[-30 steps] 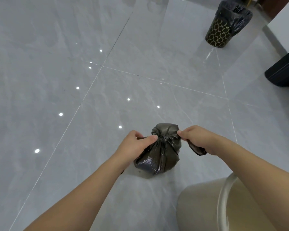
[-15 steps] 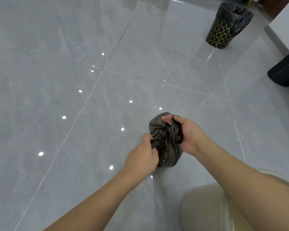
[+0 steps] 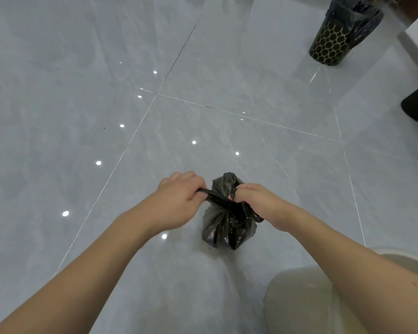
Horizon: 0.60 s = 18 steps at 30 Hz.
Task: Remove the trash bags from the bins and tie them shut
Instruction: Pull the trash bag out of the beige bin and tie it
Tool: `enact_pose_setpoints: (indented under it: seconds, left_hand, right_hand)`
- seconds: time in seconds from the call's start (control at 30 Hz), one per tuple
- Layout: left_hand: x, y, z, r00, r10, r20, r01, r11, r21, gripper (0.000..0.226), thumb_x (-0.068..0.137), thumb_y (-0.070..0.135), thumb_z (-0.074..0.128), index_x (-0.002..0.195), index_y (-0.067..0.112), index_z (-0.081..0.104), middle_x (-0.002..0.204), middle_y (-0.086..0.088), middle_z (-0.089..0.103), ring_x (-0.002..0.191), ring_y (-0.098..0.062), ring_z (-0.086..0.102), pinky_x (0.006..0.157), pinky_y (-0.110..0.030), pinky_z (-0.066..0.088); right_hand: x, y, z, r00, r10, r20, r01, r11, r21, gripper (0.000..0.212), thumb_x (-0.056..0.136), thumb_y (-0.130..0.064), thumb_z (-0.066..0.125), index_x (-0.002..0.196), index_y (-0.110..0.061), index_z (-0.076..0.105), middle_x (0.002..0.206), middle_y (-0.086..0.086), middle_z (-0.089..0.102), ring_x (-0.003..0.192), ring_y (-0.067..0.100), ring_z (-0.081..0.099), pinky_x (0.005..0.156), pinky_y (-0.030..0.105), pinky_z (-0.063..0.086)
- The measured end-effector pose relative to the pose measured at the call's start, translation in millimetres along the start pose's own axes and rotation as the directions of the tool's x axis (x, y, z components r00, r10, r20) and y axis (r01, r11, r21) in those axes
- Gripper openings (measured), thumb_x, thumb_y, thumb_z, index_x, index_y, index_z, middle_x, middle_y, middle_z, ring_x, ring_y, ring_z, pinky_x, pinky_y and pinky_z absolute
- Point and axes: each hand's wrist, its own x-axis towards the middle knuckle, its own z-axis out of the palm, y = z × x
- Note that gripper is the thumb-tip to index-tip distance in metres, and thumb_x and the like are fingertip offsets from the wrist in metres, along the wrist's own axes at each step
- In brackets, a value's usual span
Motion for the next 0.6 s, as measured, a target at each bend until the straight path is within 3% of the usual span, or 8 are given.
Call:
enact_pose_setpoints:
  seconds: [0.07, 0.13, 0.2, 0.27, 0.33, 0.4, 0.53, 0.6]
  left_hand:
    - [8, -2, -1, 0.999, -0.001, -0.048, -0.007, 0.986, -0.164, 0.013, 0.099, 0.024, 0.046, 0.094, 0.023, 0.059, 0.101, 0.008, 0.053, 0.102, -0.014, 0.045, 0.092, -0.028, 0.036]
    - [17, -4, -1, 0.997, -0.059, -0.053, 0.038, 0.944, -0.327, 0.014, 0.097, 0.022, 0.051, 0.099, 0.018, 0.064, 0.101, 0.006, 0.058, 0.096, -0.011, 0.051, 0.082, -0.022, 0.041]
    - [25, -7, 1, 0.992, -0.124, -0.01, 0.106, 0.882, -0.458, 0.015, 0.096, 0.024, 0.053, 0.099, 0.019, 0.067, 0.093, 0.001, 0.064, 0.075, -0.006, 0.055, 0.068, -0.021, 0.043]
    - [30, -9, 4, 0.989, -0.15, 0.012, 0.133, 0.831, -0.541, 0.017, 0.094, 0.028, 0.055, 0.097, 0.019, 0.068, 0.094, -0.012, 0.068, 0.071, -0.008, 0.054, 0.068, -0.026, 0.042]
    - [32, -9, 7, 0.985, -0.17, 0.02, 0.144, 0.765, -0.628, 0.026, 0.089, 0.034, 0.054, 0.099, 0.014, 0.068, 0.105, -0.021, 0.067, 0.082, -0.018, 0.057, 0.075, -0.034, 0.044]
    - [34, -8, 14, 0.981, -0.194, 0.022, 0.158, 0.72, -0.675, 0.028, 0.092, 0.034, 0.052, 0.1, 0.01, 0.066, 0.102, -0.019, 0.068, 0.083, -0.024, 0.059, 0.078, -0.037, 0.045]
    - [37, -10, 27, 0.975, -0.22, 0.006, 0.165, 0.714, -0.68, 0.021, 0.101, 0.024, 0.044, 0.093, 0.012, 0.059, 0.082, -0.002, 0.065, 0.074, -0.011, 0.058, 0.068, -0.024, 0.043]
    - [36, -9, 29, 0.971, -0.24, 0.004, 0.173, 0.689, -0.704, 0.021, 0.102, 0.022, 0.042, 0.091, 0.014, 0.058, 0.071, 0.0, 0.068, 0.071, -0.013, 0.062, 0.07, -0.028, 0.046]
  right_hand:
    - [-2, 1, 3, 0.998, -0.017, 0.067, 0.019, 0.999, -0.03, 0.023, 0.078, -0.031, 0.061, 0.078, -0.008, 0.062, 0.074, 0.002, 0.057, 0.069, 0.019, 0.056, 0.066, 0.03, 0.045]
    - [-2, 3, 7, 0.995, -0.053, 0.09, 0.058, 0.997, -0.047, 0.037, 0.074, -0.037, 0.062, 0.084, -0.002, 0.06, 0.076, 0.005, 0.055, 0.072, 0.019, 0.055, 0.07, 0.032, 0.043]
    - [-3, 4, 8, 0.991, -0.08, 0.103, 0.082, 0.997, -0.011, 0.033, 0.074, -0.042, 0.061, 0.075, -0.009, 0.062, 0.076, 0.002, 0.056, 0.072, 0.016, 0.054, 0.07, 0.027, 0.041]
    - [-4, 4, 8, 0.988, -0.108, 0.107, 0.111, 0.994, -0.023, 0.03, 0.076, -0.046, 0.063, 0.066, -0.018, 0.064, 0.076, -0.005, 0.058, 0.073, 0.014, 0.056, 0.068, 0.023, 0.041]
    - [-4, 5, 8, 0.981, -0.169, 0.094, 0.179, 0.977, -0.116, 0.021, 0.079, -0.034, 0.064, 0.064, -0.019, 0.061, 0.084, -0.009, 0.054, 0.088, 0.015, 0.055, 0.075, 0.024, 0.044]
    - [-3, 5, 9, 0.972, -0.226, 0.058, 0.233, 0.935, -0.265, 0.018, 0.083, -0.021, 0.06, 0.066, -0.016, 0.057, 0.095, -0.011, 0.047, 0.106, 0.015, 0.041, 0.086, 0.022, 0.039]
    - [-5, 4, 13, 0.938, -0.347, 0.003, 0.328, 0.884, -0.334, 0.029, 0.083, -0.017, 0.059, 0.058, -0.015, 0.043, 0.098, -0.007, 0.031, 0.089, 0.011, 0.039, 0.073, 0.018, 0.035]
    - [-6, 5, 12, 0.924, -0.382, -0.013, 0.36, 0.88, -0.311, 0.027, 0.083, -0.016, 0.059, 0.059, -0.014, 0.046, 0.101, -0.005, 0.032, 0.079, 0.01, 0.044, 0.067, 0.019, 0.038]
